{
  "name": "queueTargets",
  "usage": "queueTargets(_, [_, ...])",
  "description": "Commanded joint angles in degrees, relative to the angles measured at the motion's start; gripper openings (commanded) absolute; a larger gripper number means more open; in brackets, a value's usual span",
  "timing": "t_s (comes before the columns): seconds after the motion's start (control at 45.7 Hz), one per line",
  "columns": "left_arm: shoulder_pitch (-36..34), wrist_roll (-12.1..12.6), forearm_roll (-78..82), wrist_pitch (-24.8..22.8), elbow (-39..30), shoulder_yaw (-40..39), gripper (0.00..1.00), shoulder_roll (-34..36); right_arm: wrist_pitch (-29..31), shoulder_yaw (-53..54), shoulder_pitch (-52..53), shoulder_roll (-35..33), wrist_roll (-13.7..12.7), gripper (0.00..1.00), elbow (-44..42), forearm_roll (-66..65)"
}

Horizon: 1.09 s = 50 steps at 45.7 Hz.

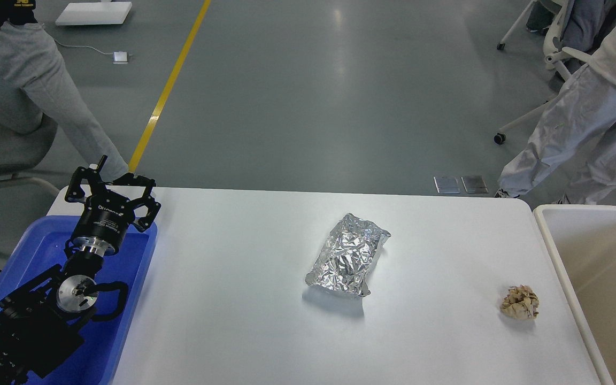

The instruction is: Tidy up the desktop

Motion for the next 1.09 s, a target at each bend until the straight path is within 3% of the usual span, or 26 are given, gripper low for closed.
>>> queueTargets(0.0, [0.04,0.0,0.0,0.0,-0.01,0.0,1.0,0.0,-1.03,0.06,-0.24,0.38,-0.49,0.78,-1.1,-0.18])
queueTargets(0.109, [-0.05,0.0,0.0,0.0,-0.01,0.0,1.0,0.0,-1.65,0.14,-0.24,0.47,-0.49,0.89,-1.54,-0.18])
queueTargets(0.241, [-0.05,0.0,0.0,0.09,0.08,0.0,1.0,0.0,-1.74,0.06,-0.15,0.64,-0.49,0.9,-1.63,-0.18])
queueTargets(0.35, [-0.05,0.0,0.0,0.0,-0.01,0.0,1.0,0.0,-1.74,0.06,-0.06,0.64,-0.4,0.97,-2.33,-0.18])
queueTargets(0.613, [-0.05,0.0,0.0,0.09,-0.01,0.0,1.0,0.0,-0.34,0.93,1.08,-0.15,-0.58,0.99,-2.95,0.34])
queueTargets(0.788, [0.04,0.0,0.0,0.09,-0.01,0.0,1.0,0.0,11.87,15.51,2.13,-4.89,-0.58,0.99,-2.95,0.26])
queueTargets(1.072, [0.04,0.0,0.0,0.09,-0.01,0.0,1.0,0.0,24.54,29.31,2.14,-8.23,-0.4,0.99,-1.54,0.26])
